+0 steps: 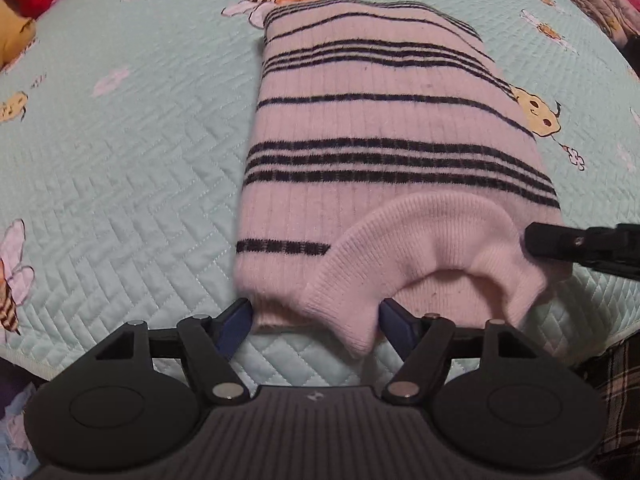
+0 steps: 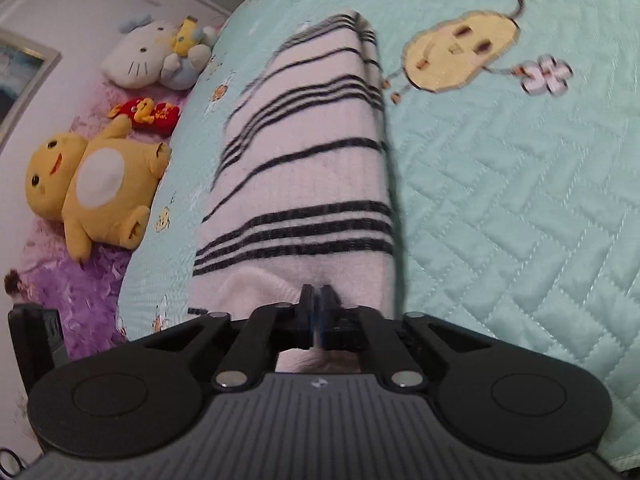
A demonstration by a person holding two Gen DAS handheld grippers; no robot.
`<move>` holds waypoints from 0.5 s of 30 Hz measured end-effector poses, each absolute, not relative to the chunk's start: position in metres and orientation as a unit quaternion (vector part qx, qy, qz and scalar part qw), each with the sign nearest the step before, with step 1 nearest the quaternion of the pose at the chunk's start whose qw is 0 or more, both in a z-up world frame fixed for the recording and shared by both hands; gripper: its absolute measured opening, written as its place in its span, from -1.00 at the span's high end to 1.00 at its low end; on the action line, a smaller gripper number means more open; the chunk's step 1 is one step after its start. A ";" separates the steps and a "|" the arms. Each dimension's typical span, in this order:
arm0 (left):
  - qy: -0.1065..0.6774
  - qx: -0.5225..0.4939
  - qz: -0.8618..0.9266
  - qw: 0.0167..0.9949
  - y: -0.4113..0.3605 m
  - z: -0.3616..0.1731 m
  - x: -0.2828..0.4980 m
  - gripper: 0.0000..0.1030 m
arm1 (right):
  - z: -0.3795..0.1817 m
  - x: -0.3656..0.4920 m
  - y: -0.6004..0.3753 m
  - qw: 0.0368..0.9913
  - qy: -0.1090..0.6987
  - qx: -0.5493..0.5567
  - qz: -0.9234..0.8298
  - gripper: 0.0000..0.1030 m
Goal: Fold clothes
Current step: 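Release the folded sweater and pull both grippers back from the ribbed hem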
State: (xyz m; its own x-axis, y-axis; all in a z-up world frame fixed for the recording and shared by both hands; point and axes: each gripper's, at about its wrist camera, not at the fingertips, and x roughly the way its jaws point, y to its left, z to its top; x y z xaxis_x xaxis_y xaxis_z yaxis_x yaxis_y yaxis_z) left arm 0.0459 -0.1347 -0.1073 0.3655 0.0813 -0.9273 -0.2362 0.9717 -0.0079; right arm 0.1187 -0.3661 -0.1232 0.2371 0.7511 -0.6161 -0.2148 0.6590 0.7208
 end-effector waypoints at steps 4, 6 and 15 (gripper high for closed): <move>0.554 -0.061 0.097 0.824 -0.137 -0.108 0.045 -0.44 | -0.091 0.108 -0.363 0.765 0.486 0.233 0.352 0.33; 0.554 -0.060 0.097 0.825 -0.138 -0.107 0.045 -0.44 | -0.076 0.105 -0.358 0.768 0.466 0.228 0.375 0.32; 0.555 -0.065 0.094 0.824 -0.136 -0.109 0.046 -0.47 | -0.134 0.116 -0.367 0.742 0.520 0.260 0.334 0.93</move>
